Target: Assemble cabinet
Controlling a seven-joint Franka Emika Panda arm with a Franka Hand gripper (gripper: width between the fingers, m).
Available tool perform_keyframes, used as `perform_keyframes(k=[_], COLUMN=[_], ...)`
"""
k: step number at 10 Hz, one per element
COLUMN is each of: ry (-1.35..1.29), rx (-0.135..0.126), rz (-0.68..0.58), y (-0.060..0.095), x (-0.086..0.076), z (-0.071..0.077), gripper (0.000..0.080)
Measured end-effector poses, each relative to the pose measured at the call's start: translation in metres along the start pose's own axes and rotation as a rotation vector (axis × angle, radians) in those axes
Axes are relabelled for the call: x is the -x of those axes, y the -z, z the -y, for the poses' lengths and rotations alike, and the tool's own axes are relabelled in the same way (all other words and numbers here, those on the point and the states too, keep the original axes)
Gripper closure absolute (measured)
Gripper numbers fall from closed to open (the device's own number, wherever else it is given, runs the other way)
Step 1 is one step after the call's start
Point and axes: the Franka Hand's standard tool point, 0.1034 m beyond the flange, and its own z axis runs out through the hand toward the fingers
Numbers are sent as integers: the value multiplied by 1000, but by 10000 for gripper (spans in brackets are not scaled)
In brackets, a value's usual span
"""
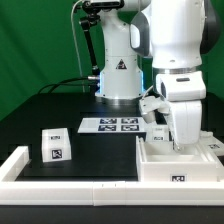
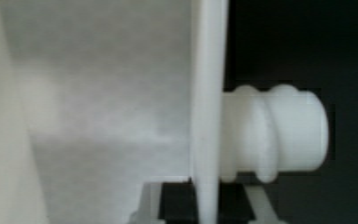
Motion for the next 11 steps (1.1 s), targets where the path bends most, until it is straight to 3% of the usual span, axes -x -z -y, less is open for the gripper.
perform_keyframes(k=[2,3,5,6,7,8,11], ry=[-1,-1,-2,-2,-2,-2,-3], rx=[-3,-3,-3,-3,-3,-2,-2], rz=[0,0,0,0,0,0,0], y=[0,0,0,0,0,0,0], x=[0,0,1,1,1,1,2], z=[1,0,0,0,0,0,0], gripper=[764,671,367,367,184,56,11])
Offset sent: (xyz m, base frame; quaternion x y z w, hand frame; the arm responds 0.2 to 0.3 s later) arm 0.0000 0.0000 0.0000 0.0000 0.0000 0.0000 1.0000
